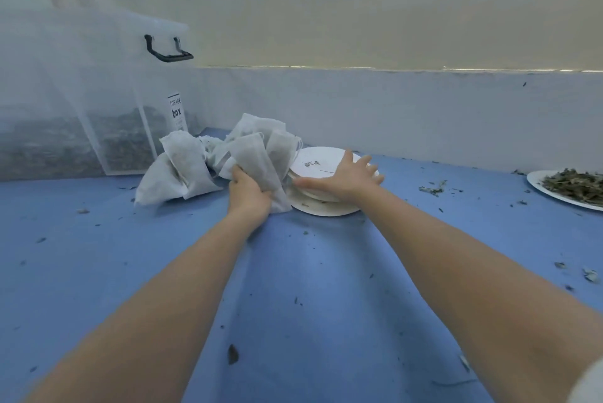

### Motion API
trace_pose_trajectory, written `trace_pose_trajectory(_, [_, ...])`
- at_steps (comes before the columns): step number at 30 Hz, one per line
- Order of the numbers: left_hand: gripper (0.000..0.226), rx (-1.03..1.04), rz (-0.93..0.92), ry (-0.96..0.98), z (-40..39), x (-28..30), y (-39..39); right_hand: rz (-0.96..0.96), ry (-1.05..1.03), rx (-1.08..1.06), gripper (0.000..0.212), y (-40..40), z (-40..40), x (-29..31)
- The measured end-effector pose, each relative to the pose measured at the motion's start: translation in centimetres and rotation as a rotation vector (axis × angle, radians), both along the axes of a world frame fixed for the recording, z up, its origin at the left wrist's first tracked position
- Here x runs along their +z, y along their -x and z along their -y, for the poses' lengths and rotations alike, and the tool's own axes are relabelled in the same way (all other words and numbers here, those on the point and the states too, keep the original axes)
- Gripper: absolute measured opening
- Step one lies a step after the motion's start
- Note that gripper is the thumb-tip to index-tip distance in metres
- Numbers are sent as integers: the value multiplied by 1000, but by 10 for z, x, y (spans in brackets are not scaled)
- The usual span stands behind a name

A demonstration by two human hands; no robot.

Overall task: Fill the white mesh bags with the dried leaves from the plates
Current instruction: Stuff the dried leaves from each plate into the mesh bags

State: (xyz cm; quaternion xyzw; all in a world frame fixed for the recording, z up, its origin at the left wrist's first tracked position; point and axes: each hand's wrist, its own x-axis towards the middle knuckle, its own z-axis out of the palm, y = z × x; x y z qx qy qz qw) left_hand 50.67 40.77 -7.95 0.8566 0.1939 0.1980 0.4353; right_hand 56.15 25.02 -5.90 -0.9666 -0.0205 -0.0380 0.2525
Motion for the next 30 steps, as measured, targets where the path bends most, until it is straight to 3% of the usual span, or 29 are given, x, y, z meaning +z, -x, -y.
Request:
trace_pose_trajectory(6, [74, 198, -131, -96, 14, 11, 29, 164, -4, 67, 126, 37, 1, 4])
trace_pose_trajectory(10, [67, 236, -193, -118, 36, 17, 74, 203, -38, 165, 105, 90, 10, 6])
trace_pose_trajectory(18, [31, -121, -132, -268, 138, 46, 134, 141, -25, 158, 68, 175, 85, 31])
trace_pose_trajectory(25, [56, -403, -172, -278, 289, 56, 116, 111, 159, 27, 65, 183, 252, 52])
trace_pose_trajectory(30, [40, -576, -170, -167, 394, 51, 87, 21, 125, -186, 59, 168, 349, 38])
